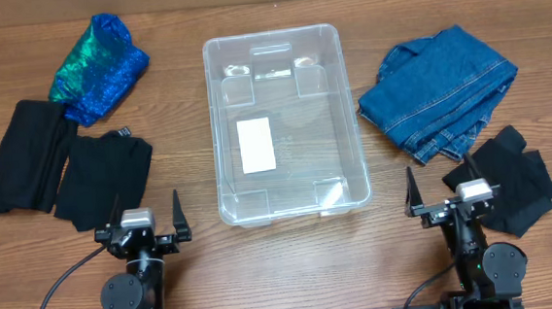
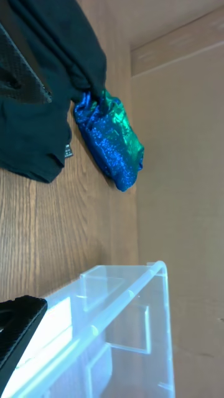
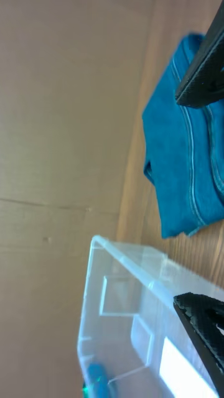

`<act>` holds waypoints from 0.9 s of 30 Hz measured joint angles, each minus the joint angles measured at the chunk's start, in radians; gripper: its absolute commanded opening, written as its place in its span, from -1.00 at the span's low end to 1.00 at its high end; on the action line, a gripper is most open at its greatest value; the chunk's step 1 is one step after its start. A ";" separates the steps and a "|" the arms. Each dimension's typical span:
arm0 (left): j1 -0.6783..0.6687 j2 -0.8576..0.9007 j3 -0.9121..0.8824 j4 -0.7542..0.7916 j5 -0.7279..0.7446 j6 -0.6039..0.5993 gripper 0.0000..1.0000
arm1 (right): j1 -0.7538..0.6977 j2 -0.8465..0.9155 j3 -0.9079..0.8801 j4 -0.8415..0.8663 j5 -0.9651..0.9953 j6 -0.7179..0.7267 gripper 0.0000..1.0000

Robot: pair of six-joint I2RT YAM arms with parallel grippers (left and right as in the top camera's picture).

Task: Pack container

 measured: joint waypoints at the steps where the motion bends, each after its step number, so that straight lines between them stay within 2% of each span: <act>1: 0.000 0.000 0.000 0.000 0.000 -0.018 1.00 | 0.000 0.000 0.000 0.000 0.002 0.024 1.00; 7: 0.000 0.002 0.039 -0.069 0.008 -0.107 1.00 | 0.000 0.007 0.004 -0.001 0.064 0.135 1.00; 12: 0.000 0.091 0.199 -0.165 0.042 -0.130 1.00 | 0.000 0.149 0.143 -0.052 0.129 0.169 1.00; 18: 0.000 0.342 0.478 -0.251 0.060 -0.135 1.00 | -0.001 0.500 0.480 -0.173 0.192 0.185 1.00; 21: 0.000 0.541 0.689 -0.396 0.066 -0.136 1.00 | -0.004 0.724 0.708 -0.303 0.204 0.195 1.00; 22: 0.000 0.601 0.758 -0.475 0.067 -0.137 1.00 | -0.006 0.803 0.803 -0.402 0.206 0.196 1.00; 27: 0.000 0.841 1.038 -0.683 0.068 -0.138 1.00 | -0.006 1.104 1.195 -0.737 0.193 0.196 1.00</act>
